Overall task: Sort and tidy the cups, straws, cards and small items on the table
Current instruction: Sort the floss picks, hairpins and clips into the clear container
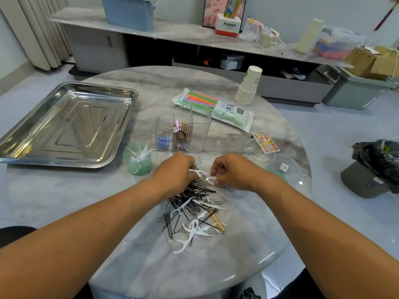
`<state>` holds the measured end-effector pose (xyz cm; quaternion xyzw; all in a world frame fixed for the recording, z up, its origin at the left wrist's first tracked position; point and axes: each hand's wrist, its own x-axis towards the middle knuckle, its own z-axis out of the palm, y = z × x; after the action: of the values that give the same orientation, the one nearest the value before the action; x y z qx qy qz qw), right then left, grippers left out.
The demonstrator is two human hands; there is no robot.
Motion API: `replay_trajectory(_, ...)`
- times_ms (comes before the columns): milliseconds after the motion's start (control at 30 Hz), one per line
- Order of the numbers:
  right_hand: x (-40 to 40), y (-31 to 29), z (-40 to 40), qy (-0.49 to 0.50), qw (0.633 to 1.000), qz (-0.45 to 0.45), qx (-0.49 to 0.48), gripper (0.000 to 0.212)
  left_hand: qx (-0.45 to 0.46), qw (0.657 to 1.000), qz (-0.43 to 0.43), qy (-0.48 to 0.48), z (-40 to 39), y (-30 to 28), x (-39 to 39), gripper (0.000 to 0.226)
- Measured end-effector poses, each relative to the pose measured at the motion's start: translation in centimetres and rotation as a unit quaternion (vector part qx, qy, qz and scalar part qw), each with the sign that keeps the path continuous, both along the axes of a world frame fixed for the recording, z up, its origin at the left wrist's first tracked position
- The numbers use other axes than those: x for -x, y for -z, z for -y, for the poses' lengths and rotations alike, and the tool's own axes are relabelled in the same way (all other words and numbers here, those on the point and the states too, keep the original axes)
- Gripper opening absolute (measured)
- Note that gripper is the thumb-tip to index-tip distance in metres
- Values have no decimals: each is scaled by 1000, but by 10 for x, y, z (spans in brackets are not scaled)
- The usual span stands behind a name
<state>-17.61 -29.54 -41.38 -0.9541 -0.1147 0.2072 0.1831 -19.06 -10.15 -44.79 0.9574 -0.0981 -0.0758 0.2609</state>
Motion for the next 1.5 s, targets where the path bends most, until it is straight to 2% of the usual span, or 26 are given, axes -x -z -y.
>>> replay_trajectory(233, -11, -21, 17, 55, 997, -12, -60, 16, 116, 990, -76, -12, -11, -8, -2, 14)
replay_trajectory(367, -11, -34, 20, 42, 993, 45, -97, 15, 238, 956, -162, -58, -10, -12, 2, 9)
replay_trajectory(500, -8, -37, 17, 33, 985, 101, -139, 9, 238, 941, -232, -68, -11, -21, 6, 17)
replay_trajectory(600, -5, -37, 14, 20, 985, 109, -129, 9, 196, 949, -234, -77, -11, -27, 10, 28)
replay_trajectory(667, -2, -40, 13, -11, 992, 101, -75, 11, 195, 948, -238, -87, -12, -31, 11, 30)
replay_trajectory(733, 1, -45, 10, -79, 985, 143, 54, 14, 212, 940, -253, -89, -13, -36, 12, 27)
replay_trajectory(833, 7, -47, 3, -171, 921, 246, 248, 18, 245, 927, -265, -106, -16, -38, 10, 22)
replay_trajectory(933, 12, -48, -6, -185, 890, 284, 306, 17, 310, 891, -299, -145, -19, -36, 8, 13)
replay_trajectory(1067, 8, -57, -5, -195, 882, 349, 250, 17, 425, 806, -378, -164, -21, -36, 6, 20)
replay_trajectory(1267, 7, -56, -3, -224, 867, 428, 121, 14, 452, 780, -402, -161, -28, -39, 6, 24)
replay_trajectory(1367, 6, -57, -2, -221, 853, 474, 8, 12, 498, 752, -397, -171, -28, -41, 8, 20)
replay_trajectory(1500, 12, -55, -11, -207, 841, 479, -141, 9, 551, 711, -409, -155, -26, -45, 12, 21)
